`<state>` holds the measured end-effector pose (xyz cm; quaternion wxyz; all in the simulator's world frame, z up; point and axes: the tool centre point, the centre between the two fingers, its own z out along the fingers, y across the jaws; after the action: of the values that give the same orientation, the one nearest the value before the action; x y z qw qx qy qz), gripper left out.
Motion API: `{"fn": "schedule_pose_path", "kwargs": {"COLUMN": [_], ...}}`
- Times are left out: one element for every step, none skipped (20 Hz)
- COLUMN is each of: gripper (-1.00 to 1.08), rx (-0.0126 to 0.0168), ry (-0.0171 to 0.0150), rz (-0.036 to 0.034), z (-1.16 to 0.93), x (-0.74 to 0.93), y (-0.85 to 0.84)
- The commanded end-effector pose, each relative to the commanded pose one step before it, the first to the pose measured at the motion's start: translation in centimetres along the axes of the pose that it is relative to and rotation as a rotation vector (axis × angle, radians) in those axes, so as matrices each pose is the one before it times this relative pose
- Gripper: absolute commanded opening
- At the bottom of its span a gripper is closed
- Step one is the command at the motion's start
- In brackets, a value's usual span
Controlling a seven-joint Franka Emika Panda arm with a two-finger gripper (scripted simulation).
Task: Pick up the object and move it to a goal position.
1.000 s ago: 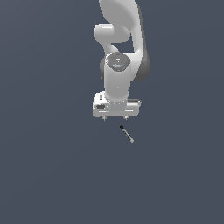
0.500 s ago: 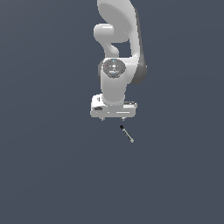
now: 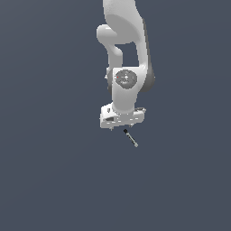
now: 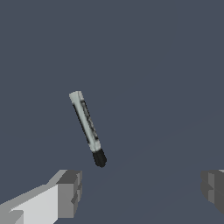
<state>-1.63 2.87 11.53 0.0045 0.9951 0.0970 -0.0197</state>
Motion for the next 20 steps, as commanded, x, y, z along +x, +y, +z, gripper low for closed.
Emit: {"fn": "schedule_pose_path", "kwargs": {"gripper": [1.0,1.0,1.0,1.0,1.0,1.0,1.0,1.0,1.0,1.0,1.0,1.0,1.0,1.0,1.0,1.0,1.0,1.0,1.0,1.0], "rx": [-0.00238,-0.00077,-0.00053,-0.00032,-0.00015,-0.00002,0.00008,0.00015,0.00019,0.00022,0.00022,0.00021,0.00019,0.00016,0.00012,0.00007,0.00002,0.00038,0.0,0.0], "ry": [0.00716,0.00361,0.00351,0.00336,0.0032,0.00302,0.00283,0.00262,0.00239,0.00215,0.0019,0.00163,0.00135,0.00106,0.00076,0.00046,0.00015,-0.00165,0.0,0.0], "rz": [-0.07498,-0.0338,-0.03193,-0.02973,-0.02751,-0.0253,-0.02308,-0.02087,-0.01867,-0.01645,-0.01426,-0.01207,-0.00986,-0.00766,-0.00547,-0.00328,-0.00108,0.00629,0.0,0.0], "z": [1.176,0.521,0.491,0.456,0.422,0.387,0.353,0.319,0.285,0.251,0.217,0.184,0.15,0.117,0.083,0.05,0.017,-0.064,0.034,0.103], "x": [0.426,0.217,0.212,0.203,0.193,0.183,0.171,0.158,0.144,0.129,0.114,0.098,0.081,0.063,0.046,0.027,0.009,-0.065,-0.001,-0.004], "y": [-1.085,-0.48,-0.456,-0.427,-0.396,-0.367,-0.335,-0.304,-0.273,-0.24,-0.209,-0.177,-0.145,-0.112,-0.08,-0.048,-0.015,0.047,0.002,0.005]}}
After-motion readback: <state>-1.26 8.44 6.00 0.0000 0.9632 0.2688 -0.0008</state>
